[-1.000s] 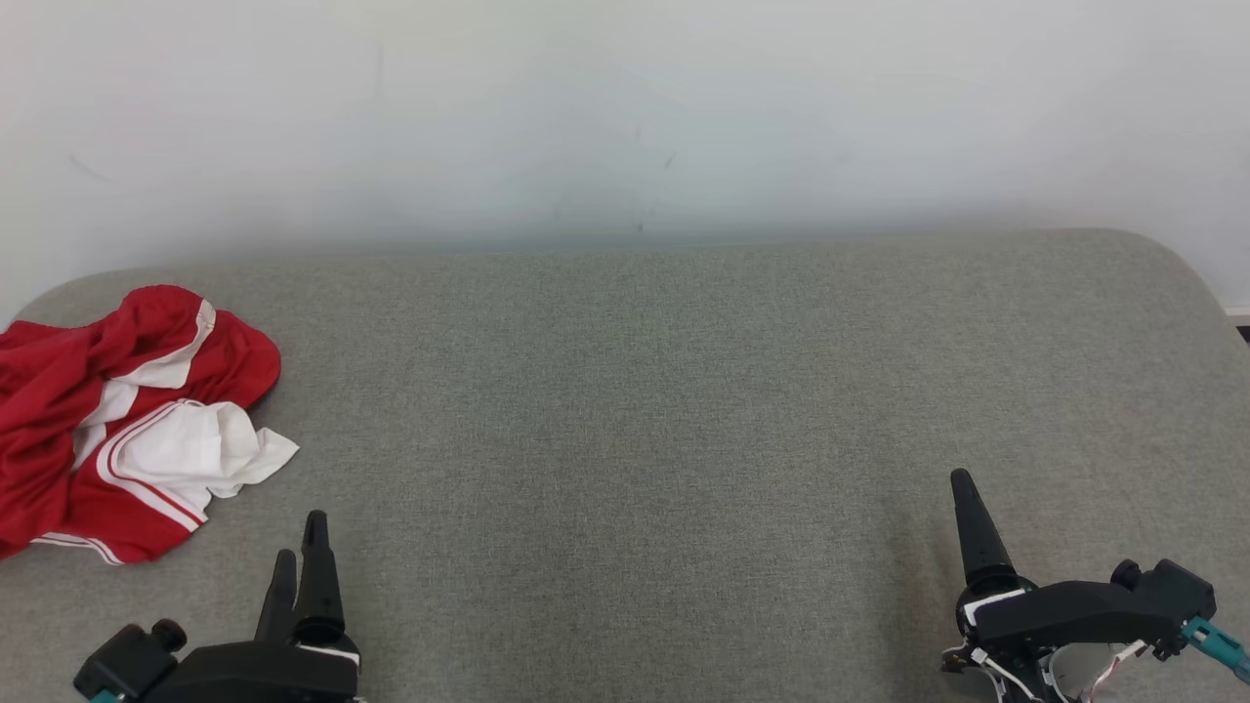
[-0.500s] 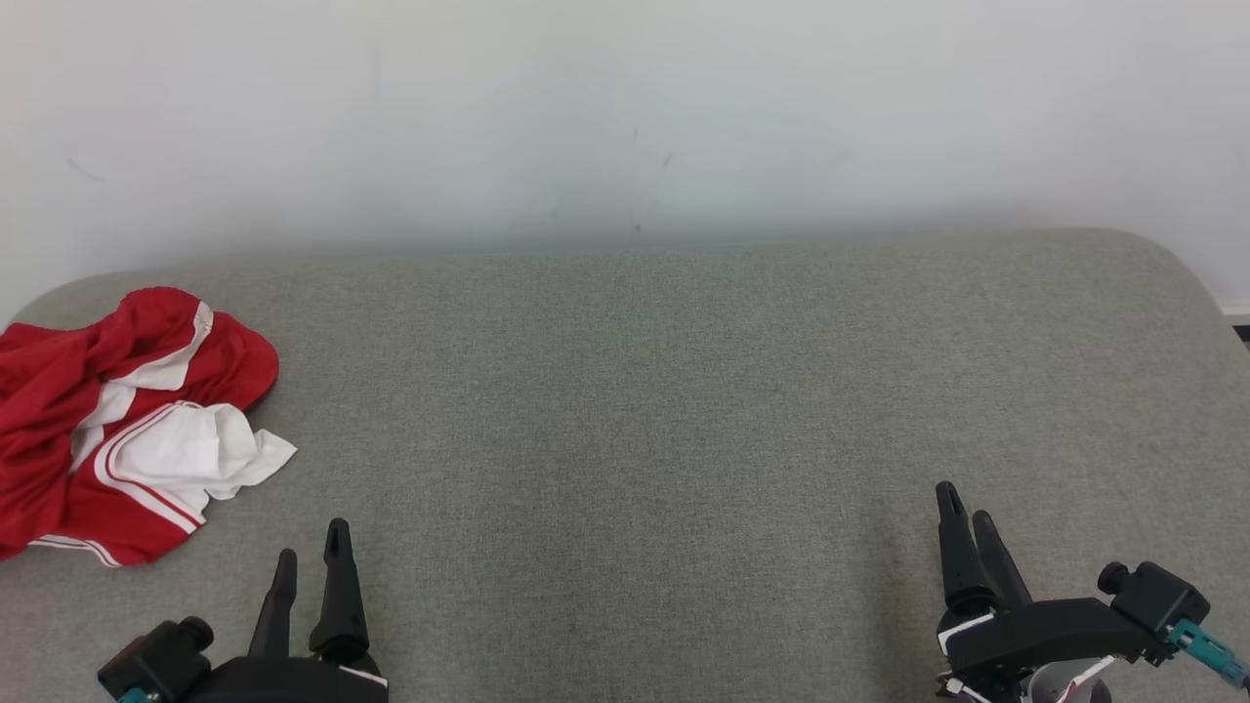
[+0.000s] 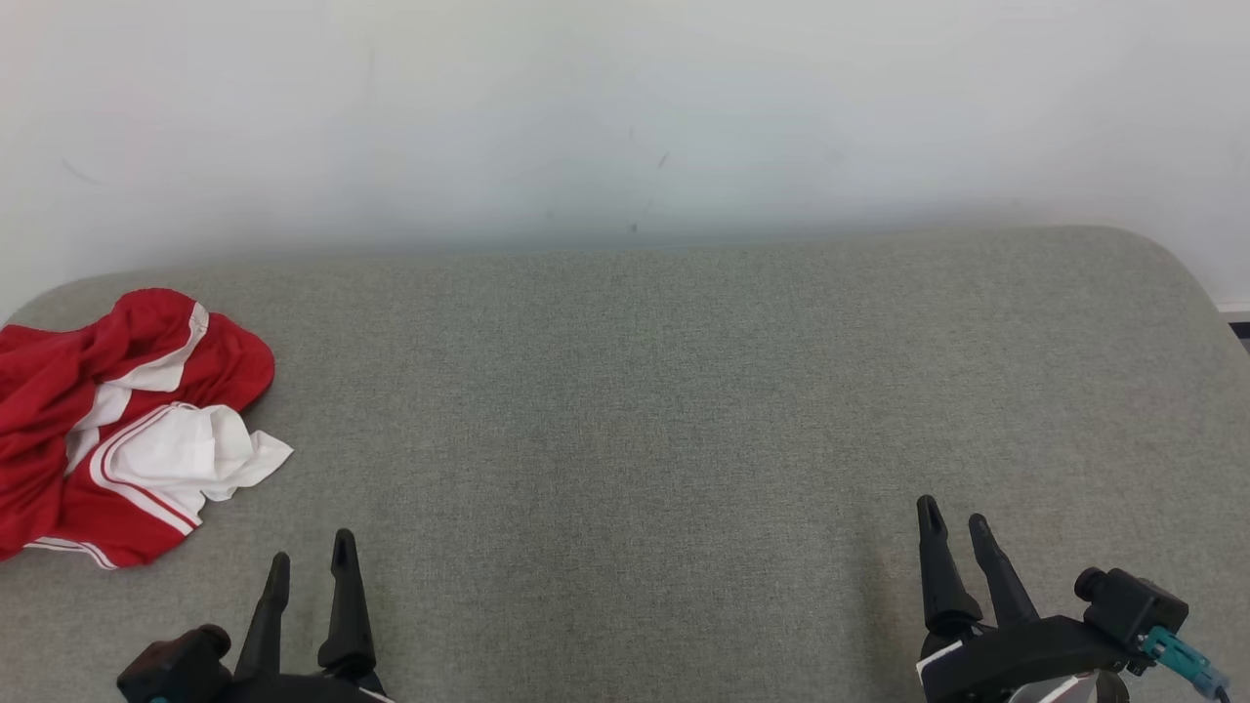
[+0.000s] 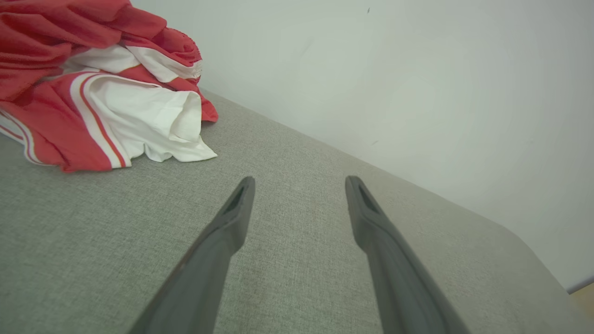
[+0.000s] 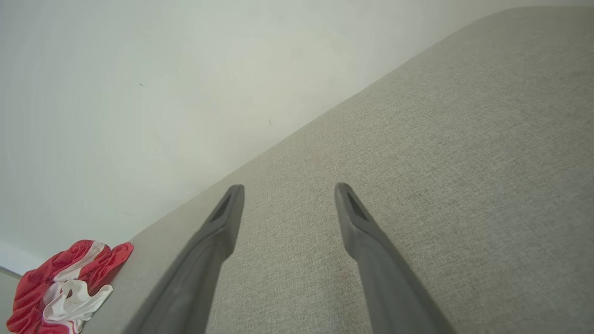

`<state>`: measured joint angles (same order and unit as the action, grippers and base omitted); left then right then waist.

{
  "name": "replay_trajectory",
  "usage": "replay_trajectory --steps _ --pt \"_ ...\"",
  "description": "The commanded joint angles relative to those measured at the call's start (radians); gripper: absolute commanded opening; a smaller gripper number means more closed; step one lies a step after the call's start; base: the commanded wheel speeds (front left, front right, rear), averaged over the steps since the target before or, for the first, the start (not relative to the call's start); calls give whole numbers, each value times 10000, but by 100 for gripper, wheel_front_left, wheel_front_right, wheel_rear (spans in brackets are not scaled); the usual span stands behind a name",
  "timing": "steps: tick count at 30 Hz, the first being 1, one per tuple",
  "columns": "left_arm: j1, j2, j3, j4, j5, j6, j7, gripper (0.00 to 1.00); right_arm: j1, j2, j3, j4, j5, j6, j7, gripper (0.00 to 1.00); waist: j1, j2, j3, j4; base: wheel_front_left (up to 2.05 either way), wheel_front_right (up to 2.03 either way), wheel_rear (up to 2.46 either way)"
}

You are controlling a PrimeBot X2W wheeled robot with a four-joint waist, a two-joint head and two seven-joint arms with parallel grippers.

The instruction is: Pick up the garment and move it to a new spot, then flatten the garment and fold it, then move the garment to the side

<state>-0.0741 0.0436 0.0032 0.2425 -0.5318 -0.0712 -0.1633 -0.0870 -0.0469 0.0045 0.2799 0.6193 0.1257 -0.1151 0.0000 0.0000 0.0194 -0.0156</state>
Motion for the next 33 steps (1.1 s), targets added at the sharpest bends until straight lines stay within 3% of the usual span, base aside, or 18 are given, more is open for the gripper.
replay_trajectory --steps 1,11,33 --pt "55 61 -14 -149 331 6 -75 100 6 -36 46 -131 -275 56 -96 100 0 0 3 -2 0 0 0" --pt "274 65 8 -229 1361 209 -287 100 237 -38 212 -255 -1294 62 -400 100 0 0 7 0 0 0 0" --pt "698 78 -38 -502 3176 183 -673 100 652 -41 507 -399 -2939 63 -993 100 0 0 32 -31 0 0 0"
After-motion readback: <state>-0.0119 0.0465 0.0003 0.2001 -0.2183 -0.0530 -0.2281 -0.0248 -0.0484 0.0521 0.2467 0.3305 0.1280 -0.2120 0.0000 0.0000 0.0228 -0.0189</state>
